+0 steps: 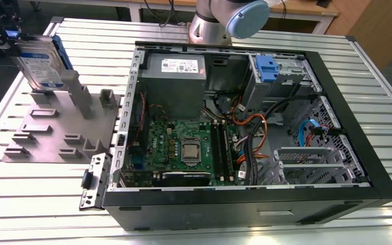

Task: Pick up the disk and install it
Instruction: 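Pick up the disk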

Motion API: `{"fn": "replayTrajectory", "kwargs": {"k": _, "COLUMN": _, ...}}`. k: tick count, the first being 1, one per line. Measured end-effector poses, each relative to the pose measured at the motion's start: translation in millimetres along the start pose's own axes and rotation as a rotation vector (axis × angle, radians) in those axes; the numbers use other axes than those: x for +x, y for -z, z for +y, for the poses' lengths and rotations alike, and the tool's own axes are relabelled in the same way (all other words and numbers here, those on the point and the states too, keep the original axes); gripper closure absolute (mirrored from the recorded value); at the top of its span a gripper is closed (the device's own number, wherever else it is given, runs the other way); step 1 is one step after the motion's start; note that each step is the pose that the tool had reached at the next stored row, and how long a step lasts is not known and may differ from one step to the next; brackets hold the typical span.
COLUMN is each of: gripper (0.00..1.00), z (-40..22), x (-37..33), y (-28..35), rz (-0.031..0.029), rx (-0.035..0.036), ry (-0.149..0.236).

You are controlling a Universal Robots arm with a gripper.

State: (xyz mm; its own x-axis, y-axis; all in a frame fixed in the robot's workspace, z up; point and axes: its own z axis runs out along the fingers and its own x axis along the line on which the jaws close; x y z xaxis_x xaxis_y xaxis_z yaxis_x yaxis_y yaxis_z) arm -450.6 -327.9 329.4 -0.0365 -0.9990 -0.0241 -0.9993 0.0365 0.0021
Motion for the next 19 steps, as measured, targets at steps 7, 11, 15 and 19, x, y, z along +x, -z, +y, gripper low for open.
{"fn": "replayTrajectory", "kwargs": {"k": 7, "gripper": 0.64, "z": 0.0, "x": 0.0, "y": 1.9, "rz": 0.0000, "rx": 0.0000, "ry": 0.000}}
{"fn": "replayTrajectory", "kwargs": {"k": 11, "gripper": 0.64, "z": 0.0, "x": -0.1, "y": 3.0, "rz": 0.0000, "rx": 0.0000, "ry": 0.000}}
{"fn": "replayTrajectory", "kwargs": {"k": 15, "gripper": 0.64, "z": 0.0, "x": -0.1, "y": 3.5, "rz": 0.0000, "rx": 0.0001, "ry": 0.000}}
{"fn": "replayTrajectory", "kwargs": {"k": 19, "gripper": 0.64, "z": 0.0, "x": -0.1, "y": 3.7, "rz": 0.0000, "rx": 0.0000, "ry": 0.000}}
